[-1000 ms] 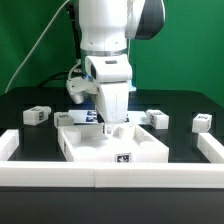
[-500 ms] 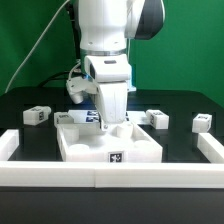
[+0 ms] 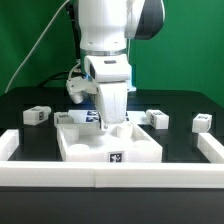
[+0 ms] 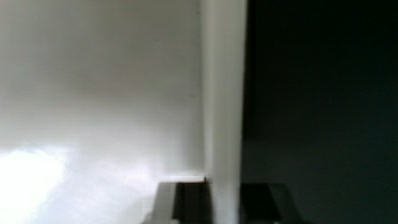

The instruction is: Assemble one leg

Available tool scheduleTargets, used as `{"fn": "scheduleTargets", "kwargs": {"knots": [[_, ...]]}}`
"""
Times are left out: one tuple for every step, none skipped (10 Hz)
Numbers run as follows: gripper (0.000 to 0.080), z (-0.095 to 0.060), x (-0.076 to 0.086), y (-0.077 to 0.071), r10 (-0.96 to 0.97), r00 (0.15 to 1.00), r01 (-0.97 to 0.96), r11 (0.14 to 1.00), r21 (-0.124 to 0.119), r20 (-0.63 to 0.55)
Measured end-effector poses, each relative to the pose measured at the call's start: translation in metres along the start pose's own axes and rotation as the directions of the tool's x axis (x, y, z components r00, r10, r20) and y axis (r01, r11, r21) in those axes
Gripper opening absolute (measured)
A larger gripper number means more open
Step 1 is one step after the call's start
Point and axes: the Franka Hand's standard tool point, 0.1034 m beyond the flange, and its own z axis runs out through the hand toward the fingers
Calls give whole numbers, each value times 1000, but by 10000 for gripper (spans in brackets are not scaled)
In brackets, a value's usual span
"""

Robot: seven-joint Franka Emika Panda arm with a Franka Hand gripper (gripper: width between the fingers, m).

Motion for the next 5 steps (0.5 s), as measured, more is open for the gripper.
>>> {"fn": "scheduleTargets", "kwargs": {"knots": [[61,0,1,0,4,1000,-4,1000,0,0],[61,1,10,2,58,998,-58,998,-6,-3],[61,1,24,6,82,997,-83,997,-12,-8],[61,1,37,11,102,995,-102,995,-17,-13],[61,1,50,16,120,993,-120,993,-19,-18]]}}
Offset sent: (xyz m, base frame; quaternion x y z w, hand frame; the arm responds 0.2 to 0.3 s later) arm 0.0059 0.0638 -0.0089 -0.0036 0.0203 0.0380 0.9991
